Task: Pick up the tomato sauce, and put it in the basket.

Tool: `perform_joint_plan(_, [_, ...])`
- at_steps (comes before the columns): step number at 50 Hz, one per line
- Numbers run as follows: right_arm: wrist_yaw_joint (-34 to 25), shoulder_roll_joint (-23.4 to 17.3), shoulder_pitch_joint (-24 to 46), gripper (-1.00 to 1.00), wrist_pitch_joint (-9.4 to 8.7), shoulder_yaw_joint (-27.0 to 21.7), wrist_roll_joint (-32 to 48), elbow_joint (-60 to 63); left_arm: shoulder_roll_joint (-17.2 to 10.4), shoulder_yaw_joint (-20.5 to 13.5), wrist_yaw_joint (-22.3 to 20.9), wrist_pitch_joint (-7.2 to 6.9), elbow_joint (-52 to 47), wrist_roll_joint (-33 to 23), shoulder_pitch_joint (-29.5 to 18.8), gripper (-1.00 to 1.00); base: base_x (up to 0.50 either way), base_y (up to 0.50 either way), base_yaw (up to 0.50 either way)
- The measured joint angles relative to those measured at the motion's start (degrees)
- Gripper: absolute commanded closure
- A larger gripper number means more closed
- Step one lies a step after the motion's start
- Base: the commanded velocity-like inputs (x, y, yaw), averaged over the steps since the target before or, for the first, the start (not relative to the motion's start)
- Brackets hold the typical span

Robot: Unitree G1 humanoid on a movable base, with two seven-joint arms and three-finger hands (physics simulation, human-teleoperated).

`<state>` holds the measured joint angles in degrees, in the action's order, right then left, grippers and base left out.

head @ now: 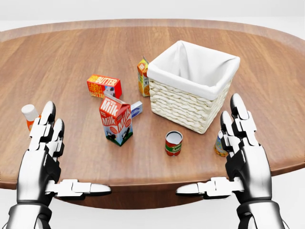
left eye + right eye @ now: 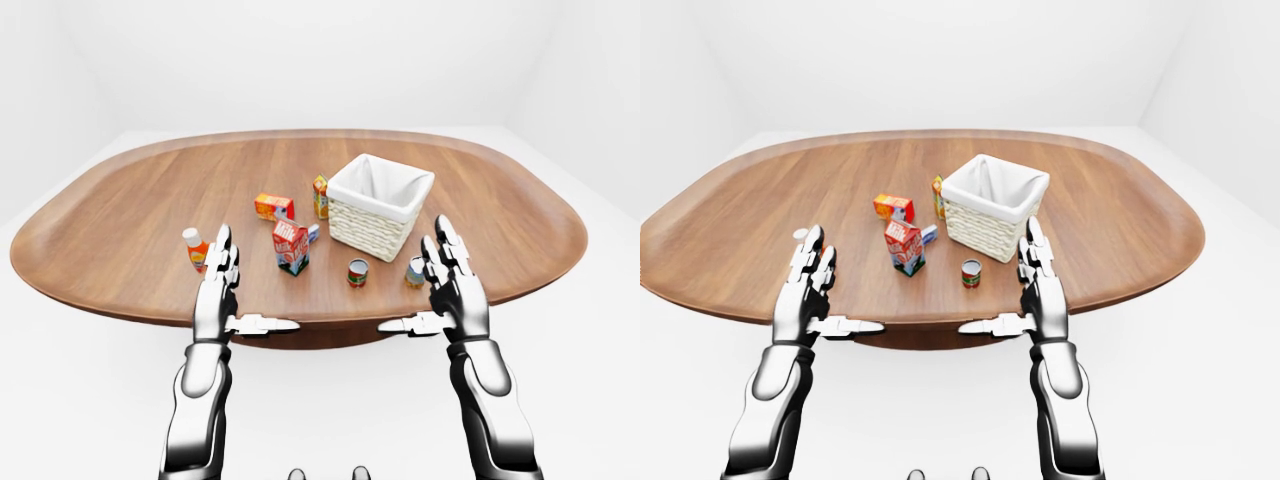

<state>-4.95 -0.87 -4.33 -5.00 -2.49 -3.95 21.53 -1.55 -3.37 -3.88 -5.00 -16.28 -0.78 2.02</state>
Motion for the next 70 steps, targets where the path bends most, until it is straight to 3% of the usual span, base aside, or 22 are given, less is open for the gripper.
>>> perform_joint_plan(17, [-0.64, 0.04, -0.29, -1.0, 0.0, 0.21, -0.02, -0.12, 0.11, 0.17, -0.23, 0.0, -0.49, -0.05, 0.17, -1.0, 0.48, 0.0, 0.0])
perform_joint_plan(24, [-1.0, 0.04, -0.24, -1.0, 0.0, 0.33, -0.12, -0.01, 0.16, 0.32, -0.28, 0.0, -0.54, -0.08, 0.14, -1.0, 0.0, -0.03, 0.0])
perform_joint_plan(58, [-1.48, 0.1, -0.52, -1.0, 0.0, 0.46, -0.58, -0.08, 0.17, 0.38, -0.41, 0.0, -0.2, -0.01, 0.33, -1.0, 0.0, -0.5, 0.0])
perform_joint_plan(70, [-1.13, -0.03, -0.61, -1.0, 0.0, 0.28, -0.91, 0.41, 0.4, 0.46, -0.47, 0.0, -0.08, 0.04, 0.51, -1.0, 0.07, -0.01, 0.0])
